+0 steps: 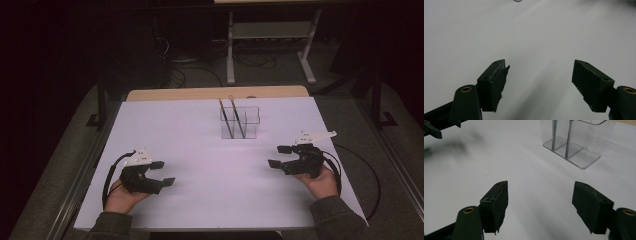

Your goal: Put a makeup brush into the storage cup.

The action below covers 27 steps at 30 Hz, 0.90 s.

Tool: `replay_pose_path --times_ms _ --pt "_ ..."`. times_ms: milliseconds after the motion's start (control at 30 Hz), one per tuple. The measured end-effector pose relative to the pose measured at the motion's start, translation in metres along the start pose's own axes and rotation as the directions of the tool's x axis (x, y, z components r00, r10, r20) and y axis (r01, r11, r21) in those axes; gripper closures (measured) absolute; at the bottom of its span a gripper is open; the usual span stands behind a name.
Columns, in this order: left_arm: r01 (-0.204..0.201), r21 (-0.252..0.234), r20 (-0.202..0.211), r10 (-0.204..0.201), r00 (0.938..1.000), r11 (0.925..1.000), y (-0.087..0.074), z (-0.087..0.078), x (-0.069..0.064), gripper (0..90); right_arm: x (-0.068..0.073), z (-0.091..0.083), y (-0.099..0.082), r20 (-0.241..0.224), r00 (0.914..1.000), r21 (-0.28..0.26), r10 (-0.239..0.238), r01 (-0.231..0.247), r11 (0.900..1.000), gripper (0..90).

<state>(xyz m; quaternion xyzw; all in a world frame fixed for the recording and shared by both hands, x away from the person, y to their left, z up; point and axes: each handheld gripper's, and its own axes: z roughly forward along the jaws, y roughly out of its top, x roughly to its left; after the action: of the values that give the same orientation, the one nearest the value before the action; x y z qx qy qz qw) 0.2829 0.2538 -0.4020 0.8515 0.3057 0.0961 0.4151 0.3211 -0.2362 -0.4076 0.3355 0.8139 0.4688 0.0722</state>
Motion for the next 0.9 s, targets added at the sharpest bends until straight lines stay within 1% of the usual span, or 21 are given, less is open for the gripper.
replay_pose_path --times_ms 133,167,267,300,333,367,467,600,633,900 --pt "-0.003 0.000 -0.004 0.003 1.0000 1.0000 0.000 0.000 0.000 26.8 0.001 -0.001 -0.006 0.001 1.0000 -0.004 0.002 -0.002 1.0000 27.3" --pt "0.000 -0.001 -0.006 0.000 1.0000 1.0000 -0.001 0.000 -0.001 26.7 0.001 -0.001 -0.007 0.002 1.0000 0.002 0.008 -0.008 1.0000 26.7" --pt "0.004 -0.014 -0.010 -0.005 0.9999 0.9999 -0.001 -0.001 -0.001 26.2 0.004 -0.003 -0.010 0.006 1.0000 -0.008 0.001 -0.001 1.0000 26.9" --pt "-0.003 -0.017 -0.016 0.003 0.9999 0.9998 -0.001 -0.002 0.000 26.1 0.005 -0.003 -0.012 0.006 1.0000 -0.007 0.001 -0.001 1.0000 26.9" --pt "0.002 -0.023 -0.019 -0.002 0.9998 0.9997 -0.001 -0.003 0.000 25.8 0.005 -0.004 -0.014 0.001 1.0000 -0.008 0.009 -0.009 0.9999 26.8" --pt "-0.005 -0.027 -0.024 0.004 0.9997 0.9996 -0.002 -0.004 0.000 25.6 0.005 -0.004 -0.015 0.003 1.0000 -0.008 0.005 -0.005 1.0000 26.8" --pt "-0.004 -0.030 -0.034 0.003 0.9994 0.9995 -0.002 -0.003 0.000 24.6 0.007 -0.005 -0.019 0.005 1.0000 -0.006 0.002 -0.002 1.0000 26.0" --pt "-0.009 -0.041 -0.039 0.007 0.9992 0.9991 -0.003 -0.003 -0.003 23.8 0.010 -0.007 -0.024 0.004 1.0000 -0.023 0.008 -0.008 0.9997 26.0" --pt "-0.005 -0.048 -0.040 0.003 0.9992 0.9988 -0.003 -0.002 -0.004 23.8 0.010 -0.008 -0.025 0.009 0.9999 -0.021 0.009 -0.009 0.9997 25.9" --pt "-0.001 -0.050 -0.050 -0.001 0.9988 0.9987 -0.010 -0.004 -0.007 23.5 0.015 -0.013 -0.033 0.012 0.9999 -0.032 0.010 -0.009 0.9994 25.6"
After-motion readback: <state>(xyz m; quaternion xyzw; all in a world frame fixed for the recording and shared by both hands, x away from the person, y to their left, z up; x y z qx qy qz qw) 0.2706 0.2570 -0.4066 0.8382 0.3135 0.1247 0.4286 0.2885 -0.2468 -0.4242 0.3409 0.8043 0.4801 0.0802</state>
